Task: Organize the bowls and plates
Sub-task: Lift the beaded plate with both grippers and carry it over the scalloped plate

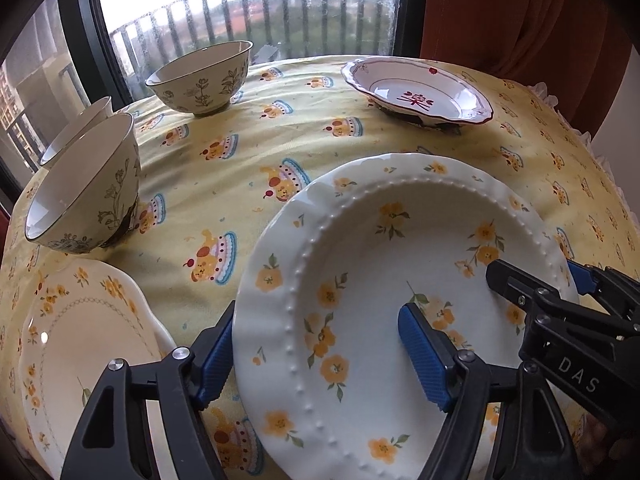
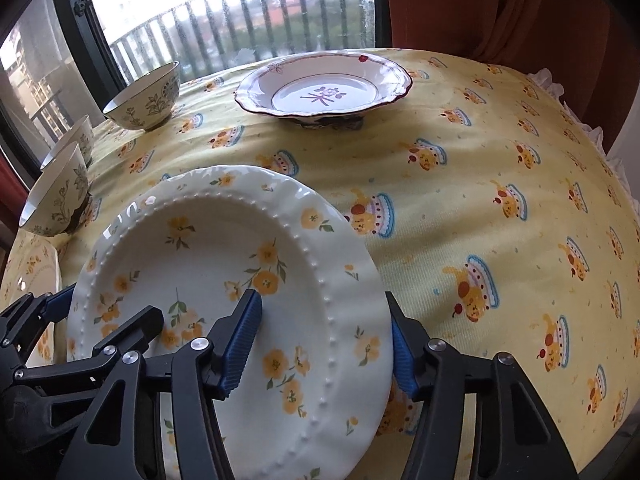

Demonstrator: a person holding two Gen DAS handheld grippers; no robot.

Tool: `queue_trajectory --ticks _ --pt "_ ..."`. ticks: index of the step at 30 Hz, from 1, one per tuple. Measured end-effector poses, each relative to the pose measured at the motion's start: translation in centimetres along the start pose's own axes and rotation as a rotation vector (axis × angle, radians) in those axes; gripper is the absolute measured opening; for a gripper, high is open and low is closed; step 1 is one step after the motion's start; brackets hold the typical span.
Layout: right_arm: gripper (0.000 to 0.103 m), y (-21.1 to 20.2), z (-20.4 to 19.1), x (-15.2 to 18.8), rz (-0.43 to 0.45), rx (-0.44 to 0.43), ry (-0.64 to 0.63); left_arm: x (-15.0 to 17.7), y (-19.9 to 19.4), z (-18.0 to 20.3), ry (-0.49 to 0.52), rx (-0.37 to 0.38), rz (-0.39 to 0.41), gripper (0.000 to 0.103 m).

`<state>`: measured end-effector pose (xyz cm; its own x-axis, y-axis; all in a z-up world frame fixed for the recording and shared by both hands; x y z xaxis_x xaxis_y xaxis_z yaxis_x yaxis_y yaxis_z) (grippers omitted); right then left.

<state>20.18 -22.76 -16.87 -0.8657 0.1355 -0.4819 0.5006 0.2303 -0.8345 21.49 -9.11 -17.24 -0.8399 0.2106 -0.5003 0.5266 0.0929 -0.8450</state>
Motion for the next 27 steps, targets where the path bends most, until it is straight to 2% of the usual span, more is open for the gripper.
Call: queue_trajectory --ticks 10,27 --pt "0.062 -0.8 -0.4 -0.2 0.011 0.036 0.035 -0.1 -0.4 -0.4 -0.048 0.016 -0.019 0.076" --pt "0.062 -4.9 -3.3 -0.3 0.090 0.037 0.016 0.0 -5.2 -3.3 -0.112 0.010 0.081 0.076"
Point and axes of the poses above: each gripper's, at about its wrist camera, not at the fingertips, and y roughly the way its jaws point, z to its right, x to its underside, the point moved 5 cm from there along y, roughly the way its jaws point, and after that the axes turned 13 degrees about -x, right-handed, at the moved point
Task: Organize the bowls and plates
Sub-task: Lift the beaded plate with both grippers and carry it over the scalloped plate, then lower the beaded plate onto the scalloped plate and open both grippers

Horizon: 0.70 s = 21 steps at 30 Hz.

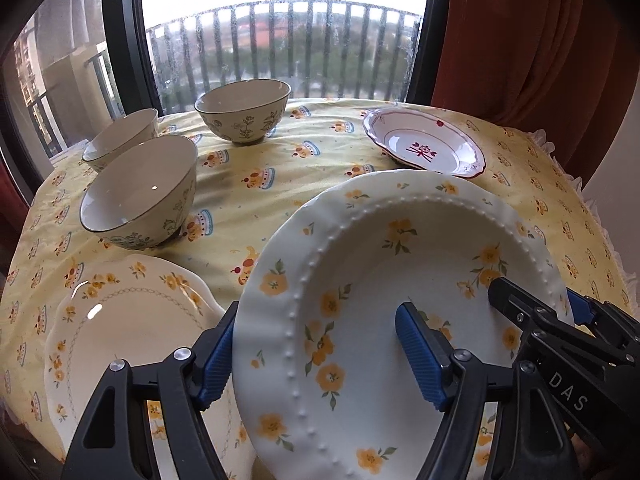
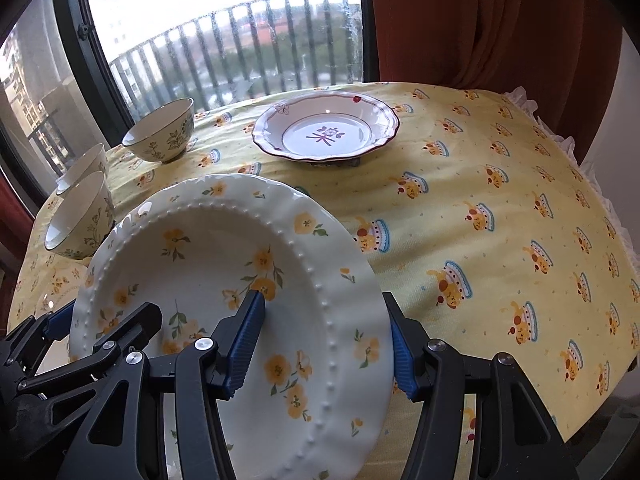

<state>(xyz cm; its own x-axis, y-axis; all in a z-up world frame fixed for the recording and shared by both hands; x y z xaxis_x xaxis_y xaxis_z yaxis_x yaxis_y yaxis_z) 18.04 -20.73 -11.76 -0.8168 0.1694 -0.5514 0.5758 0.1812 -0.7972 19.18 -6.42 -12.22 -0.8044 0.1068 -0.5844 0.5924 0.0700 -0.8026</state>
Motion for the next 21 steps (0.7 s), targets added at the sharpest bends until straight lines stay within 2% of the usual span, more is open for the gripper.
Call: queue_trajectory --ticks 10,21 --pt "0.062 -1.9 -4.6 0.4 0.038 -0.029 -0.043 0.7 -2.6 -4.4 -0.058 -0.023 0.059 0.076" --pt "0.062 -1.1 -10.3 1.7 0.022 -0.057 -0.089 2.5 -2.8 -10.0 -0.129 -0.042 0.049 0.076"
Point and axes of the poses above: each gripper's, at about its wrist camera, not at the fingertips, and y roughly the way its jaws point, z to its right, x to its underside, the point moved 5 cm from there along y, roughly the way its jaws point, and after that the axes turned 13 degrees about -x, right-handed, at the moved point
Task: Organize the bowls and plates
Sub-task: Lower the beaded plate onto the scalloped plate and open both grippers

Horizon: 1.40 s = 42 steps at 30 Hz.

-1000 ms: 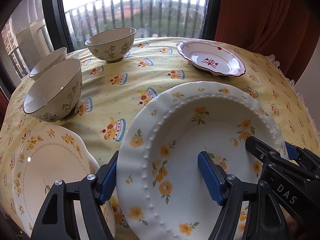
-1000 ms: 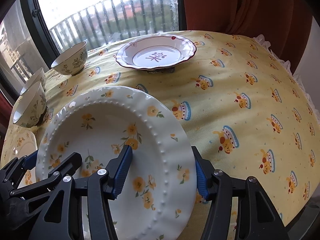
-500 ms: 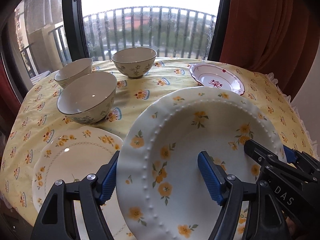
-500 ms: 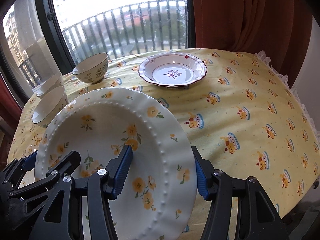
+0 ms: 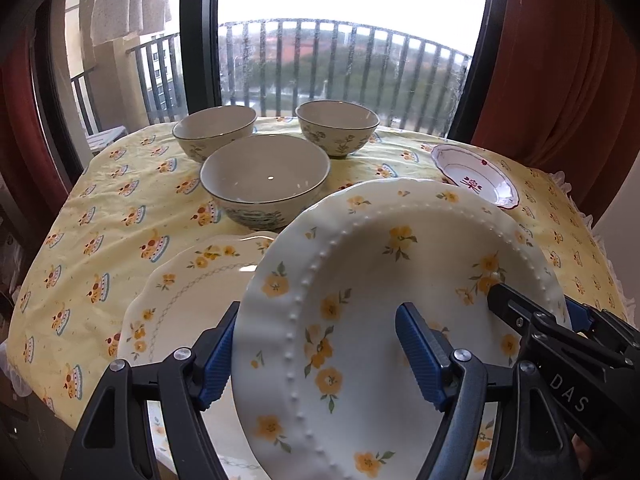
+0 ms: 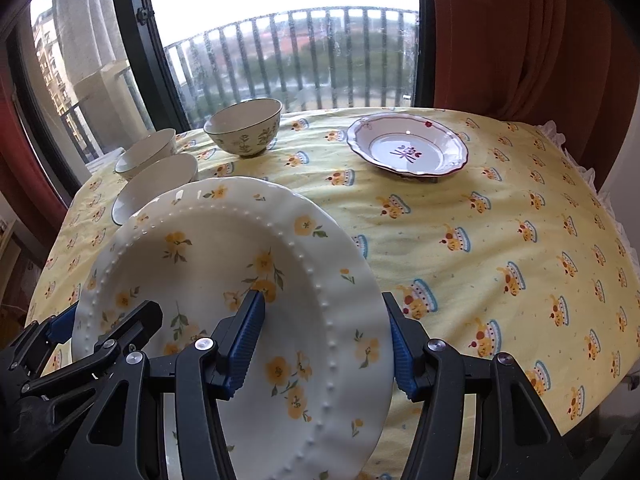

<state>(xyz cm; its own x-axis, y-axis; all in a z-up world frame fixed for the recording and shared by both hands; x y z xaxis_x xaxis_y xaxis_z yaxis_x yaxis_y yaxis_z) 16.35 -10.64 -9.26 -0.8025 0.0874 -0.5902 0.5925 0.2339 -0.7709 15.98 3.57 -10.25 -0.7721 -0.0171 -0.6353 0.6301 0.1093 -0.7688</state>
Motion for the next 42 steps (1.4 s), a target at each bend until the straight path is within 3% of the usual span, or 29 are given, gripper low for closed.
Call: queue_trajectory --ticks 10,18,28,42 --pt "0.062 2.7 -4.3 1.1 -0.068 -0.044 -0.028 1.8 1.5 -4.5 -0.042 -0.032 -0.038 0.076" --pt "0.062 4.2 -6.3 1.8 -0.104 -0.028 -0.062 3.1 3.5 -6.1 -0.063 -0.023 -0.104 0.076" --pt "0.062 6.1 -7.1 2.0 -0.143 -0.023 -0.069 3.5 5.1 -7.2 -0.062 -0.028 -0.126 0.076" --pt "0.060 7.2 -6.5 2.5 -0.132 -0.065 -0.033 2.8 5.9 -6.9 -0.008 -0.108 -0.135 0.079"
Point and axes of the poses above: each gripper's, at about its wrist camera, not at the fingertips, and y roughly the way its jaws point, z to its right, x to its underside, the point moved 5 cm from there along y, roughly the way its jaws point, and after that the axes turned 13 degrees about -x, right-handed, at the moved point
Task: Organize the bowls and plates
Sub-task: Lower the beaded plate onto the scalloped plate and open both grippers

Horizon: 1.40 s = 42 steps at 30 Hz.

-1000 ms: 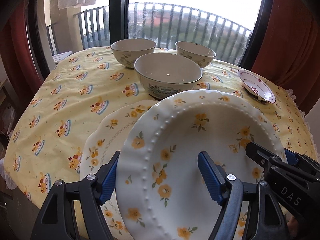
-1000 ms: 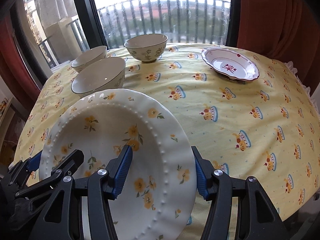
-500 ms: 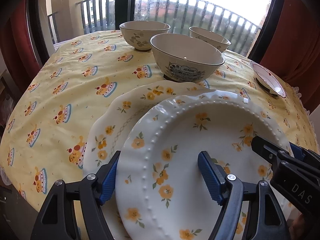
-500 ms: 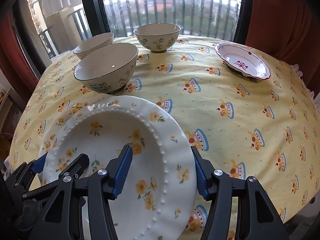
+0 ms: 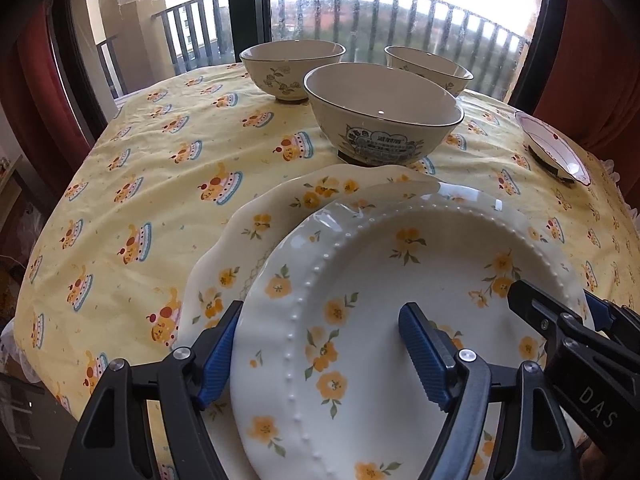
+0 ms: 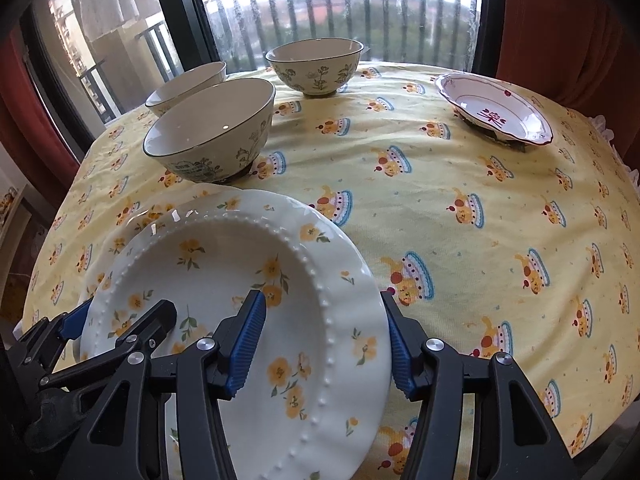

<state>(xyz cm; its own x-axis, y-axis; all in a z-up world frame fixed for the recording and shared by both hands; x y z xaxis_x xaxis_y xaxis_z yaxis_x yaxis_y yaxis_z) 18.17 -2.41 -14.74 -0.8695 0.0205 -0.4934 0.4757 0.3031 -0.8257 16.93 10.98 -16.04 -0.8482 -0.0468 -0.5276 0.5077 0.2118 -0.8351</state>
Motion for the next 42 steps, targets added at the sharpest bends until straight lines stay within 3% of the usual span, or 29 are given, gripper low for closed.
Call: queue_trajectory --ticks 3,6,10,17,30,35,38,42 --pt "0.060 0.0 0.0 0.2 0.005 -0.001 0.002 0.0 0.1 0.0 0.026 -0.015 0.004 0.081" --pt "0.060 -0.2 0.0 0.5 0.007 -0.008 0.006 0.1 -0.2 0.2 0.060 -0.077 0.016 0.086" --pt "0.049 -0.9 -0.2 1.0 0.005 -0.007 -0.016 0.5 -0.5 0.4 0.086 -0.098 0.020 0.088" --pt "0.035 -1.9 0.0 1.5 0.035 0.018 -0.007 0.9 -0.9 -0.3 0.066 -0.033 0.018 0.089" --pt "0.039 0.2 -0.4 0.2 0.007 0.038 -0.005 0.1 -1.2 -1.1 0.053 -0.010 0.015 0.089" --pt "0.039 0.3 -0.4 0.2 0.003 0.028 0.003 0.5 -1.2 -0.7 0.105 -0.068 0.025 0.089" --pt "0.042 0.1 -0.9 0.4 0.001 0.011 -0.008 0.4 -1.6 -1.2 0.097 -0.147 0.059 0.089" --pt "0.042 0.0 -0.9 0.8 -0.007 -0.016 0.007 0.7 -1.9 -1.3 0.080 -0.094 0.025 0.089"
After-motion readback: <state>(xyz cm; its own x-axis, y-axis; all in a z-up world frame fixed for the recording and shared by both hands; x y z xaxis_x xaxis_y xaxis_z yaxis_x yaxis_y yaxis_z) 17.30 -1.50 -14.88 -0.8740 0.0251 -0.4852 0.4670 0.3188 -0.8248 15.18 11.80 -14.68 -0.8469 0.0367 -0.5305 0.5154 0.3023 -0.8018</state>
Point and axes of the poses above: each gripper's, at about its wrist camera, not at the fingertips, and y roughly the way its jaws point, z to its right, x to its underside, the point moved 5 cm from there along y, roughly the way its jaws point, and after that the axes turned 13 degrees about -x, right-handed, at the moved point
